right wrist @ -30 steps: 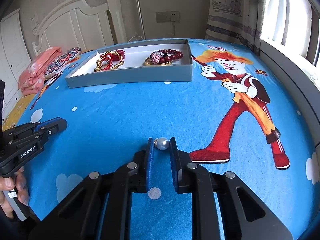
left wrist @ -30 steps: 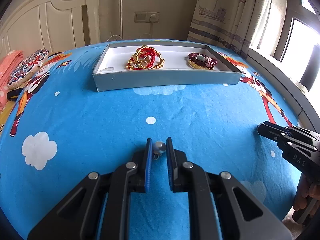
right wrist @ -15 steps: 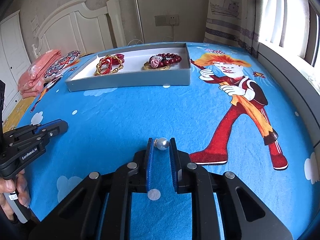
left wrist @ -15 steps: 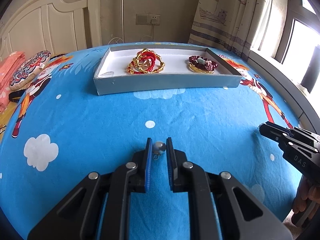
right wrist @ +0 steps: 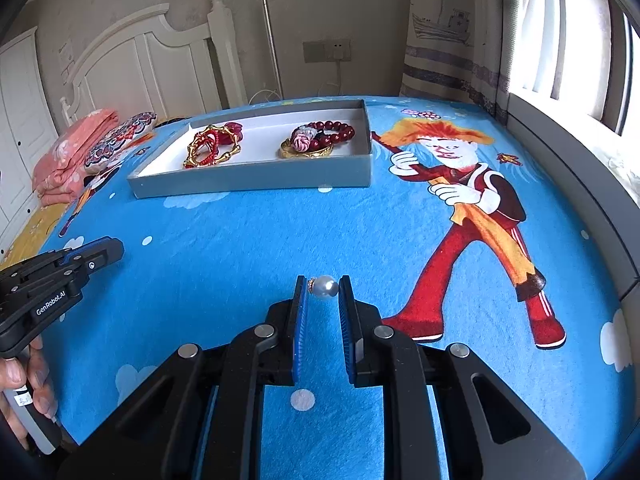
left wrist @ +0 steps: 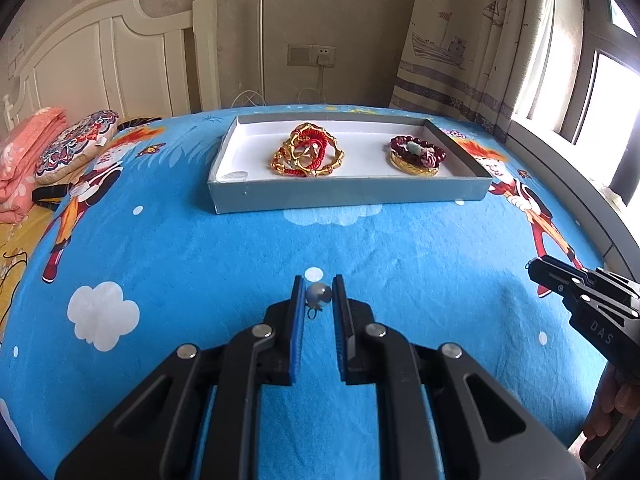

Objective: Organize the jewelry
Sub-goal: 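Carry the pearl with the left tool while the right tool carries its pearl to the tray, then open the left tool onto the gold bracelet pile while the right tool releases its pearl onto the bead bracelet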

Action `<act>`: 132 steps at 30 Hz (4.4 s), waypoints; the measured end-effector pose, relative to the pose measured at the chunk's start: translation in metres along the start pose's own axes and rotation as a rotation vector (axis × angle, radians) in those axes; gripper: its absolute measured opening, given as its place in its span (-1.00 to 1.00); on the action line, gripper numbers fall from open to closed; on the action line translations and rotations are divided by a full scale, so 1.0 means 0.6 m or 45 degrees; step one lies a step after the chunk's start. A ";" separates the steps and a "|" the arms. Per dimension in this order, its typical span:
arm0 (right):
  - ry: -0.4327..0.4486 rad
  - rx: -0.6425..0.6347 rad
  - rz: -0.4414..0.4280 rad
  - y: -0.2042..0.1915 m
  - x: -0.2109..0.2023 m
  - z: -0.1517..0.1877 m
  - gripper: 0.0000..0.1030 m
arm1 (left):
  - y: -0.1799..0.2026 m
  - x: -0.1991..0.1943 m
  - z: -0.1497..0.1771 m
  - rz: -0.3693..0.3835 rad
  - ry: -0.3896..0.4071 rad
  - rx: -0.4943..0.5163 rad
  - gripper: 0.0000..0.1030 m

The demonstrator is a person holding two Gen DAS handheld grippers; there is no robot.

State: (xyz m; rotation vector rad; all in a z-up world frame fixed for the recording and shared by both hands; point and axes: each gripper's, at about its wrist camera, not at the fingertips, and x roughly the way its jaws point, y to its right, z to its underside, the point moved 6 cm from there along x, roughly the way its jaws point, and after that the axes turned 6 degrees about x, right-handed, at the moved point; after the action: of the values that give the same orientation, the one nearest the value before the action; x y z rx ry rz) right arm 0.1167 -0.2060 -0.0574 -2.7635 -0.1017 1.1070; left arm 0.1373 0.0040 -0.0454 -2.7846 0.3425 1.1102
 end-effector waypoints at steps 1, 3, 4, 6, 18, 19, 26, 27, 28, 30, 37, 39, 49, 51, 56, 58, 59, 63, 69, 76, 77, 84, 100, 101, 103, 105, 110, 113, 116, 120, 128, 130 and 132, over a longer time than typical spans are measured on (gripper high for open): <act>0.005 0.002 0.000 0.000 -0.001 -0.002 -0.68 | 0.000 -0.002 -0.001 -0.002 0.005 0.000 -0.74; 0.012 0.005 0.001 0.000 -0.003 -0.004 -0.68 | 0.002 -0.004 -0.003 -0.003 0.010 0.002 -0.74; 0.017 0.007 0.000 0.000 -0.004 -0.006 -0.68 | 0.002 -0.004 -0.004 -0.004 0.012 0.004 -0.74; 0.025 0.010 0.002 0.000 -0.007 -0.009 -0.68 | 0.001 -0.006 -0.006 -0.006 0.015 0.000 -0.74; 0.057 0.026 0.005 0.002 -0.016 -0.018 -0.68 | 0.005 -0.017 -0.014 -0.009 0.045 -0.003 -0.74; 0.059 0.027 0.005 0.003 -0.017 -0.018 -0.68 | 0.005 -0.017 -0.015 -0.009 0.046 -0.002 -0.74; 0.078 0.025 0.004 0.000 -0.023 -0.027 -0.68 | 0.007 -0.022 -0.020 -0.013 0.058 0.000 -0.74; 0.080 0.024 0.004 0.000 -0.024 -0.028 -0.68 | 0.007 -0.022 -0.020 -0.013 0.059 0.001 -0.74; 0.083 0.024 0.003 -0.001 -0.025 -0.029 -0.68 | 0.008 -0.023 -0.021 -0.014 0.061 0.000 -0.74; 0.087 0.022 0.004 -0.001 -0.027 -0.030 -0.68 | 0.008 -0.025 -0.023 -0.016 0.066 0.000 -0.74; 0.105 0.023 0.009 -0.003 -0.033 -0.039 -0.68 | 0.007 -0.032 -0.038 -0.036 0.093 -0.008 -0.74; 0.114 0.022 0.012 -0.003 -0.035 -0.043 -0.68 | 0.008 -0.032 -0.042 -0.039 0.096 -0.005 -0.74; 0.136 0.001 0.021 -0.007 -0.039 -0.067 -0.68 | 0.016 -0.038 -0.062 -0.038 0.115 0.024 -0.74; 0.141 0.007 0.023 -0.006 -0.038 -0.073 -0.68 | 0.016 -0.039 -0.068 -0.034 0.117 0.023 -0.74; 0.145 0.005 0.020 -0.010 -0.036 -0.083 -0.68 | 0.019 -0.036 -0.076 -0.050 0.125 0.029 -0.74; 0.151 0.002 0.020 -0.012 -0.036 -0.087 -0.68 | 0.019 -0.034 -0.080 -0.050 0.125 0.028 -0.74; 0.153 0.004 0.020 -0.013 -0.036 -0.089 -0.68 | 0.020 -0.034 -0.082 -0.052 0.126 0.030 -0.74; 0.158 0.001 0.019 -0.016 -0.033 -0.099 -0.68 | 0.018 -0.031 -0.094 -0.059 0.135 0.041 -0.74; 0.161 0.001 0.023 -0.017 -0.025 -0.112 -0.68 | 0.006 -0.020 -0.115 -0.067 0.136 0.024 -0.74; 0.164 -0.002 0.024 -0.022 -0.016 -0.125 -0.68 | 0.006 -0.013 -0.138 -0.075 0.146 0.030 -0.74; 0.165 -0.004 0.024 -0.023 -0.014 -0.128 -0.68 | 0.007 -0.012 -0.141 -0.075 0.146 0.029 -0.74; 0.173 -0.010 0.014 -0.036 -0.002 -0.157 -0.68 | 0.010 0.006 -0.159 -0.069 0.138 0.034 -0.74; 0.174 -0.023 0.013 -0.060 0.041 -0.206 -0.68 | -0.002 0.056 -0.195 -0.093 0.120 0.034 -0.74; 0.176 -0.023 0.013 -0.061 0.044 -0.210 -0.68 | -0.003 0.060 -0.198 -0.095 0.120 0.034 -0.74; 0.179 -0.025 0.015 -0.063 0.050 -0.218 -0.68 | -0.006 0.068 -0.203 -0.098 0.118 0.029 -0.74; 0.179 -0.025 0.016 -0.066 0.056 -0.225 -0.68 | -0.008 0.076 -0.208 -0.100 0.117 0.025 -0.74; 0.177 -0.024 0.015 -0.070 0.075 -0.239 -0.68 | -0.017 0.098 -0.220 -0.102 0.107 0.011 -0.74; 0.172 -0.028 0.017 -0.075 0.089 -0.244 -0.68 | -0.022 0.112 -0.225 -0.102 0.100 0.003 -0.74; 0.165 -0.028 0.020 -0.078 0.105 -0.248 -0.68 | -0.028 0.131 -0.230 -0.103 0.087 -0.008 -0.74; 0.149 -0.037 0.032 -0.080 0.133 -0.255 -0.67 | -0.035 0.163 -0.235 -0.095 0.052 -0.020 -0.74; 0.092 -0.049 0.054 -0.090 0.199 -0.254 -0.67 | -0.050 0.215 -0.234 -0.084 0.001 -0.053 -0.74; 0.076 -0.049 0.053 -0.088 0.210 -0.251 -0.67 | -0.051 0.219 -0.234 -0.088 0.003 -0.053 -0.73; 0.076 -0.054 0.063 -0.088 0.214 -0.249 -0.67 | -0.052 0.220 -0.235 -0.084 0.004 -0.054 -0.71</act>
State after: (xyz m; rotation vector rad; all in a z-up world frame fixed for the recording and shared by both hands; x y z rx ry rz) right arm 0.3127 -0.1568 -0.0290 -2.8486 -0.0508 1.0440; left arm 0.3317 -0.0150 -0.0340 -2.8126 0.2288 1.1108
